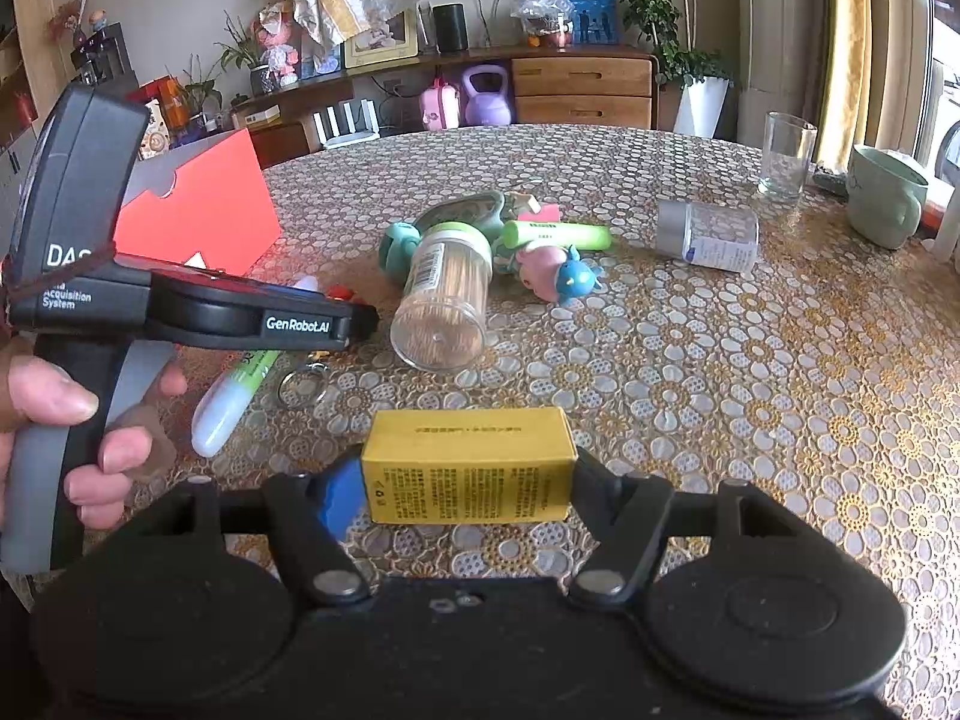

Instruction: Organize rigid objects

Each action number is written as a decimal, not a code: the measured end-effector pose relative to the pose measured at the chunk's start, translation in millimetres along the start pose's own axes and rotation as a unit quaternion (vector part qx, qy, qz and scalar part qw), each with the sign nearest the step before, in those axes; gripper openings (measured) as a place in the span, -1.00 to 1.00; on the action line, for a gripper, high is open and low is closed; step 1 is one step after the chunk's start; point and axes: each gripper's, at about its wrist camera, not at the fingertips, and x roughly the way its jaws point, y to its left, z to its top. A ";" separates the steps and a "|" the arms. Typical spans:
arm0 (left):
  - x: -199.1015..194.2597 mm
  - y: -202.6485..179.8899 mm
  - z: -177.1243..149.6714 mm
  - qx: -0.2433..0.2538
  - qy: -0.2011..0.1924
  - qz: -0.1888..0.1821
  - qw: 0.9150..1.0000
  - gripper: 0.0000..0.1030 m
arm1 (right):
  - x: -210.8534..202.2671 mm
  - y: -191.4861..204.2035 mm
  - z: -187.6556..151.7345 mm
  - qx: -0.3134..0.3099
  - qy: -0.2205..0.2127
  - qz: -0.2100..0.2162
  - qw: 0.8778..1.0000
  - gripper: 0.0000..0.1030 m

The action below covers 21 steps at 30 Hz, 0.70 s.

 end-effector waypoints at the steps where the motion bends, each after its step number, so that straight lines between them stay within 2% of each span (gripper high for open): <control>1: -0.9 0.2 0.0 -0.002 0.002 0.001 1.000 -0.35 | 0.1 0.7 0.3 -0.002 0.000 -0.003 1.000 0.33; 3: -4.4 1.1 0.1 -0.004 0.002 0.007 1.000 -0.35 | -2.1 1.0 1.1 -0.005 -0.004 -0.011 1.000 0.33; 9: -27.7 -1.0 1.4 -0.004 -0.005 -0.009 1.000 -0.36 | -17.4 5.3 5.1 -0.017 -0.014 -0.009 1.000 0.33; 21: -102.3 7.3 10.7 -0.006 -0.027 -0.022 0.999 -0.36 | -67.9 31.1 32.6 -0.051 -0.034 0.007 0.998 0.33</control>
